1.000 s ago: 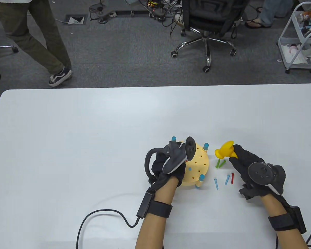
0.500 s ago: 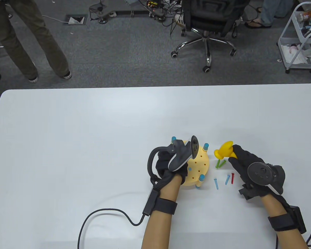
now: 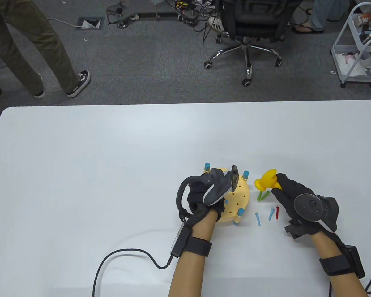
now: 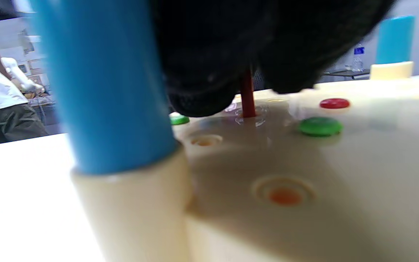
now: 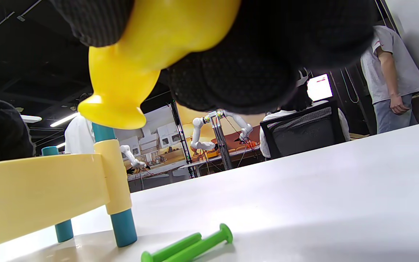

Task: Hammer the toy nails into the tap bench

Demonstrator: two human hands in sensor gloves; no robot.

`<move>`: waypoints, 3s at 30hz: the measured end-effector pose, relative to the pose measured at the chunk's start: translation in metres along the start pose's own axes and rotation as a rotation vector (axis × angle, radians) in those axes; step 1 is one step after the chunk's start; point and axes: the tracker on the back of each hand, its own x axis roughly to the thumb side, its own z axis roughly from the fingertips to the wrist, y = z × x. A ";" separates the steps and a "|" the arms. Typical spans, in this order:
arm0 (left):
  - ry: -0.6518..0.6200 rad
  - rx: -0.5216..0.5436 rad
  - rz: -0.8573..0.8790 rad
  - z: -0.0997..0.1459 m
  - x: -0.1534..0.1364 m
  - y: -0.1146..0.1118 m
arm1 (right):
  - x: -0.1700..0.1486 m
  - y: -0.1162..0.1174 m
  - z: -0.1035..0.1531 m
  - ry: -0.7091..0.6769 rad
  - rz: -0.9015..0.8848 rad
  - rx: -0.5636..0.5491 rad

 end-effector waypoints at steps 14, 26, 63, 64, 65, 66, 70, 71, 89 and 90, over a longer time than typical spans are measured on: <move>-0.121 0.098 0.266 0.048 -0.064 -0.034 | 0.030 -0.006 0.003 -0.108 -0.036 -0.030; -0.146 0.210 0.529 0.055 -0.081 -0.065 | 0.121 0.001 -0.029 -0.357 0.102 0.036; -0.074 0.324 0.946 0.077 -0.148 -0.040 | 0.092 -0.024 -0.020 0.086 -0.485 -0.047; -0.066 0.338 0.999 0.079 -0.155 -0.039 | 0.096 -0.027 -0.018 0.064 -0.446 -0.076; -0.055 0.350 1.045 0.080 -0.160 -0.039 | 0.101 -0.029 -0.016 0.045 -0.417 -0.103; -0.052 0.358 1.091 0.081 -0.164 -0.039 | 0.109 -0.032 -0.014 0.016 -0.382 -0.133; -0.130 0.302 1.223 0.083 -0.159 -0.039 | 0.150 -0.038 -0.004 -0.117 -0.298 -0.213; -0.160 0.286 1.238 0.084 -0.155 -0.038 | 0.158 -0.038 -0.002 -0.143 -0.277 -0.225; -0.442 0.046 1.548 0.075 -0.103 -0.054 | 0.239 0.004 0.030 -0.386 -0.145 -0.151; -0.455 0.058 1.578 0.075 -0.103 -0.055 | 0.235 0.002 0.028 -0.402 -0.134 -0.127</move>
